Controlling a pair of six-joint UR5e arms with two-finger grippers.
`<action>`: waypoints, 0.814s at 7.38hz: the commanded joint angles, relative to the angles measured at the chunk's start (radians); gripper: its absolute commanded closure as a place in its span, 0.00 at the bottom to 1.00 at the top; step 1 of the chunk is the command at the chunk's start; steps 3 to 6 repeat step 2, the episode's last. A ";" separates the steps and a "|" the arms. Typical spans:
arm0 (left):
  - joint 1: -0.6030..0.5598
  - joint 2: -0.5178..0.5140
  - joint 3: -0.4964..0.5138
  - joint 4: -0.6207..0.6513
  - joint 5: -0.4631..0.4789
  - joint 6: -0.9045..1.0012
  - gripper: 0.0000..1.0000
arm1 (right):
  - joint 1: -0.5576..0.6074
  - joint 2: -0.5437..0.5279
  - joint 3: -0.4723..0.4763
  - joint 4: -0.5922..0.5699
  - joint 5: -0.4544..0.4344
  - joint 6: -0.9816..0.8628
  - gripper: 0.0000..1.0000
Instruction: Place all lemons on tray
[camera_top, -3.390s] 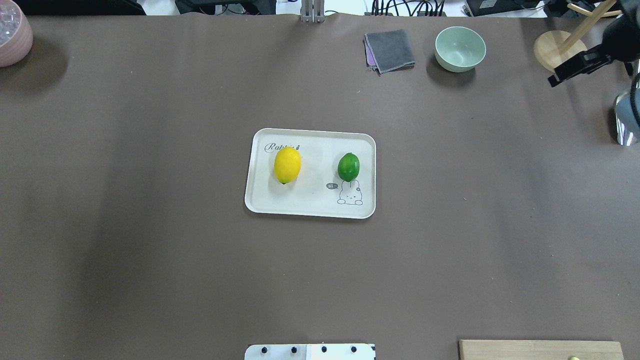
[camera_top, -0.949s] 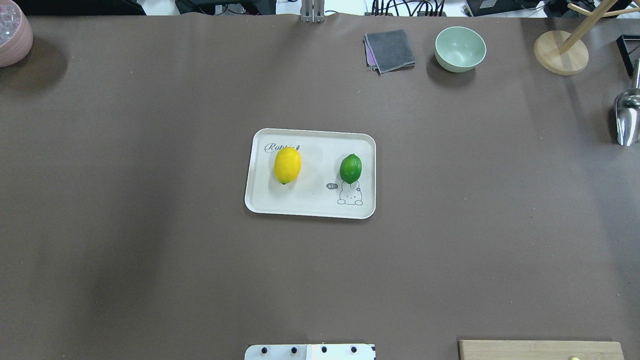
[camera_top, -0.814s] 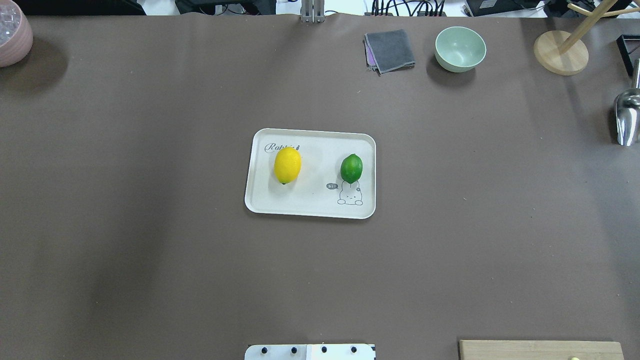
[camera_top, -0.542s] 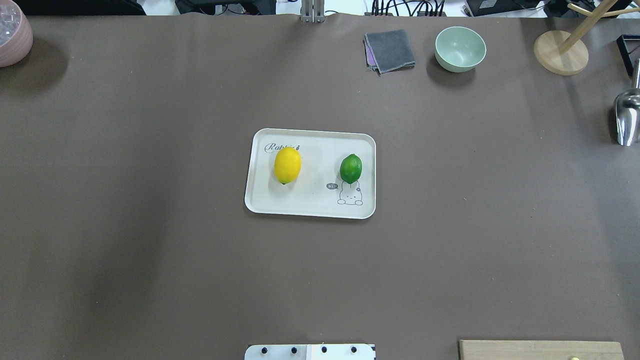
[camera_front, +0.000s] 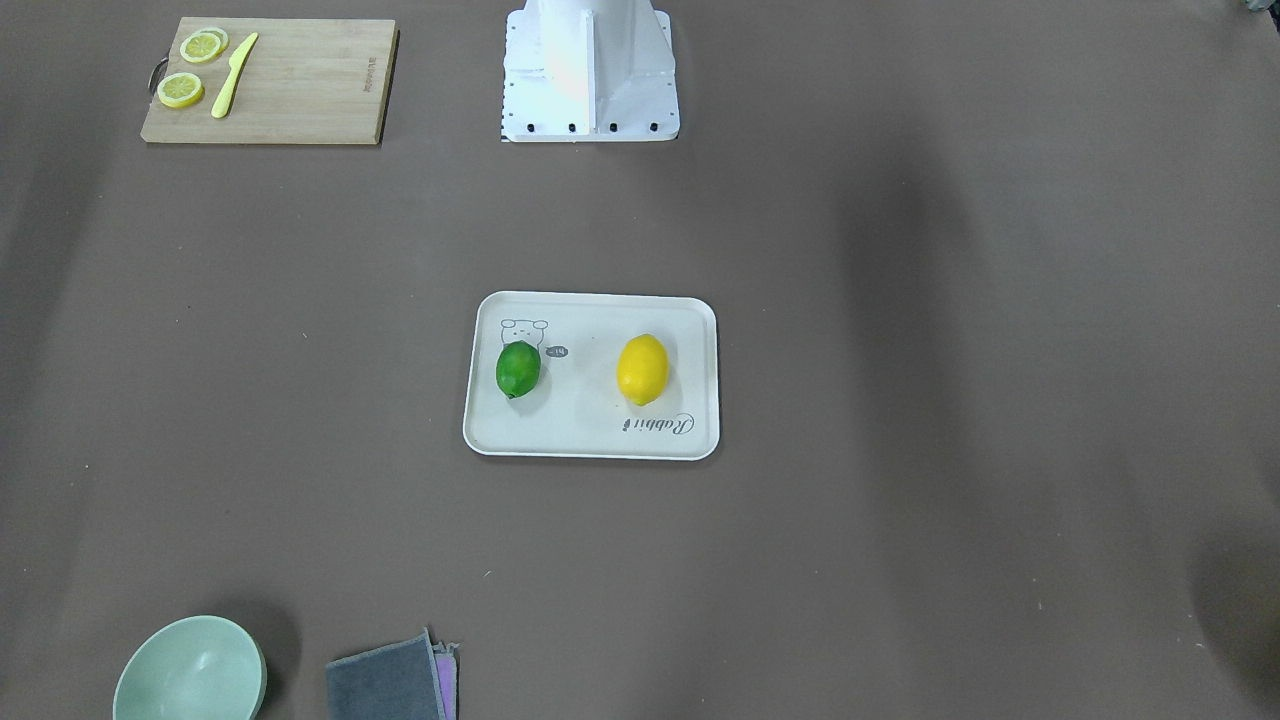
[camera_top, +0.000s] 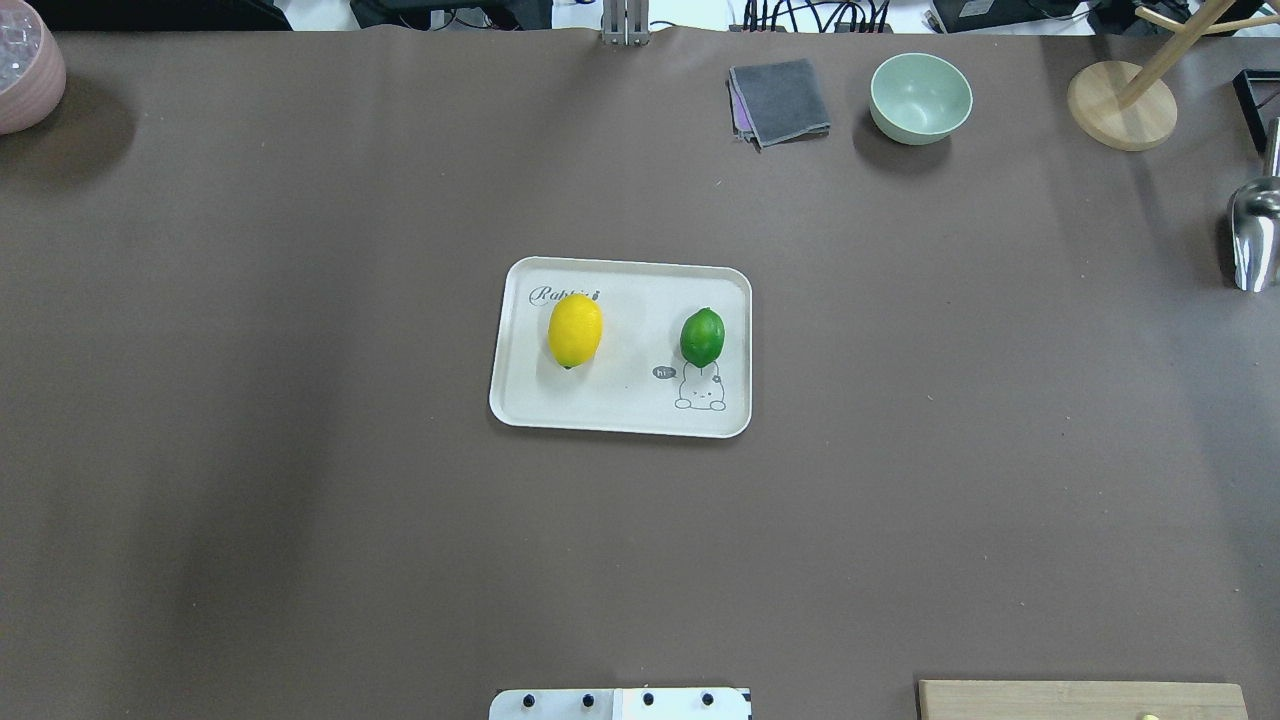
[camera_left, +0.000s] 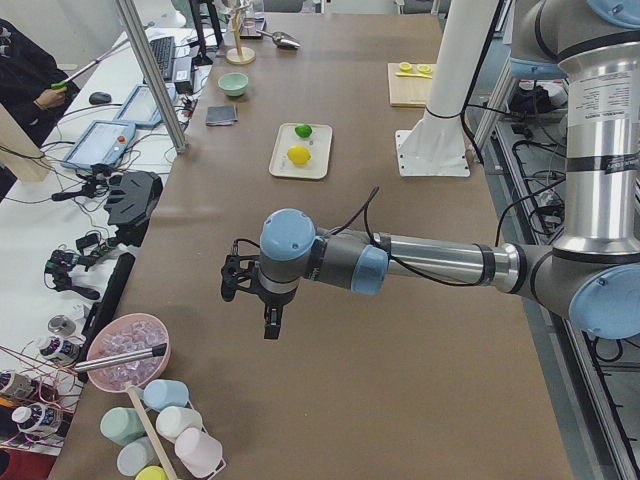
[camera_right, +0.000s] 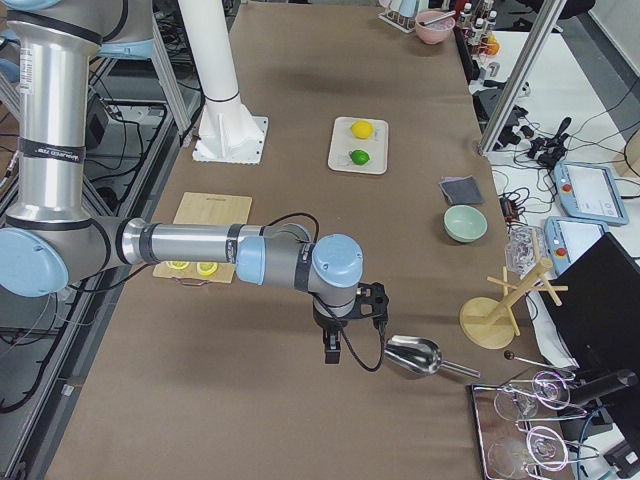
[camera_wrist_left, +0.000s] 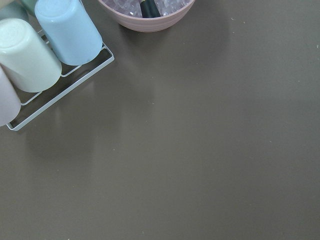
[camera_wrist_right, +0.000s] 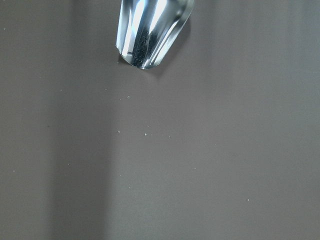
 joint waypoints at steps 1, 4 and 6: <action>0.000 -0.002 0.003 0.000 0.000 0.000 0.02 | 0.000 -0.003 0.002 0.000 0.005 0.000 0.00; 0.000 -0.003 0.006 0.000 0.002 0.002 0.02 | 0.000 -0.003 0.000 0.000 0.021 0.000 0.00; 0.000 -0.003 0.006 0.000 0.002 0.002 0.02 | 0.000 -0.003 0.000 0.000 0.021 0.000 0.00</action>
